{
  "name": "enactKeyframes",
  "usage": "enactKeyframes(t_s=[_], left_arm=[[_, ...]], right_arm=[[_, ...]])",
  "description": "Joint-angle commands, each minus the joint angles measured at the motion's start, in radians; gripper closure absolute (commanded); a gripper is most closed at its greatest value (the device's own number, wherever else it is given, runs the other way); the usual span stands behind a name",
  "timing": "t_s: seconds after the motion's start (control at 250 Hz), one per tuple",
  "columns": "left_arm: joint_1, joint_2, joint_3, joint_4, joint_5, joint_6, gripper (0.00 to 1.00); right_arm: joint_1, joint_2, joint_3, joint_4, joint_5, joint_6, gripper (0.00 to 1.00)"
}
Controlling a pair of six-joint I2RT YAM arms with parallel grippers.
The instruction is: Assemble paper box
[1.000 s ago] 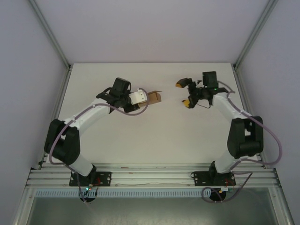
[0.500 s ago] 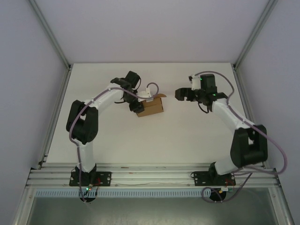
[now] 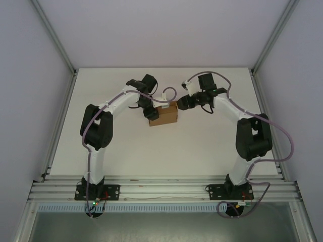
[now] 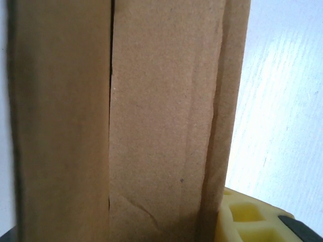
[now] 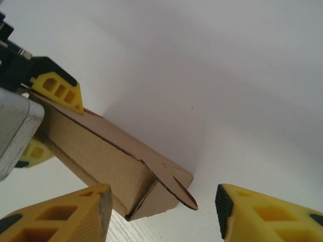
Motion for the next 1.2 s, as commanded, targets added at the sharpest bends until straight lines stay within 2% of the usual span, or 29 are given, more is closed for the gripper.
enactKeyframes(t_s=[0.0,0.26,0.388,0.672,0.779,0.915,0.995,1.071,1.195], left_arm=[[-0.011,0.036,0.009,-0.076,0.007,0.010,0.59],[-0.018,0.041,0.021,-0.085,0.008,0.014,0.59],[-0.020,0.041,0.022,-0.081,0.009,0.008,0.59],[-0.019,0.039,0.023,-0.049,0.011,-0.010,0.59],[-0.019,0.037,0.024,-0.035,0.014,-0.016,0.59],[-0.020,0.040,0.024,-0.021,0.019,-0.027,0.58],[-0.019,0.040,0.021,-0.009,0.023,-0.031,0.57],[-0.020,0.040,0.020,-0.001,0.020,-0.035,0.58],[-0.019,0.038,0.017,0.001,0.020,-0.034,0.57]], right_arm=[[0.005,0.026,0.049,-0.064,-0.005,-0.065,0.48],[0.008,0.070,0.105,-0.109,-0.034,-0.102,0.65],[0.014,0.084,0.123,-0.136,-0.067,-0.131,0.69],[0.029,0.088,0.132,-0.212,-0.088,-0.144,1.00],[0.039,0.057,0.071,-0.121,-0.052,-0.014,1.00],[0.086,-0.011,-0.059,0.153,0.123,0.366,1.00],[0.108,-0.035,-0.116,0.267,0.140,0.532,1.00],[0.141,-0.058,-0.173,0.350,0.160,0.552,1.00],[0.157,-0.061,-0.195,0.341,0.215,0.558,1.00]])
